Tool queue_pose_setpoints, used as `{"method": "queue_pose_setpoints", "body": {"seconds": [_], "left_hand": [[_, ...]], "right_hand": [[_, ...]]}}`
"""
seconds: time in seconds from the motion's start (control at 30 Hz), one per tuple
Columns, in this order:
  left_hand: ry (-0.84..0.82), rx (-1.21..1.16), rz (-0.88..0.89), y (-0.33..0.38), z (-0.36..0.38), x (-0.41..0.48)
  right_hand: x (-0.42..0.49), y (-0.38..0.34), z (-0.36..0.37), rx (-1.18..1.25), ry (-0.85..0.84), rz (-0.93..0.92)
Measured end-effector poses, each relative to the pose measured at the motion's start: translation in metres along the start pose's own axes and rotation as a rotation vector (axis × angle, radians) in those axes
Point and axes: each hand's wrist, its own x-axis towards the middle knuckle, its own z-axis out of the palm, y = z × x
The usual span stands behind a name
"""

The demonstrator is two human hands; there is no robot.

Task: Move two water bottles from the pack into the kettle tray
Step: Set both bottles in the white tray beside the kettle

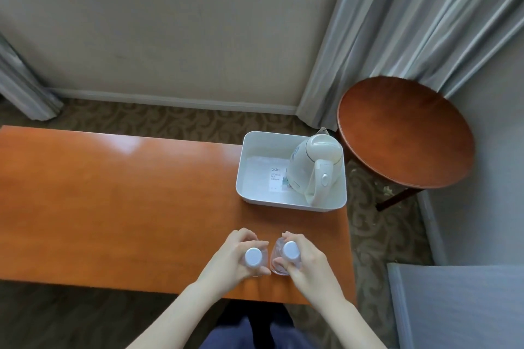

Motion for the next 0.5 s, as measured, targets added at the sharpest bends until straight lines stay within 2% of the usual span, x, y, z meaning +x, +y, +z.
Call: {"method": "queue_pose_setpoints", "body": {"seconds": [0.27, 0.5], "left_hand": [[0.035, -0.027, 0.037, -0.006, 0.006, 0.003], [0.100, -0.017, 0.021, -0.007, 0.008, -0.003]], "right_hand": [[-0.010, 0.010, 0.012, 0.017, -0.062, 0.032], [-0.017, 0.011, 0.016, -0.027, -0.039, -0.039]]}}
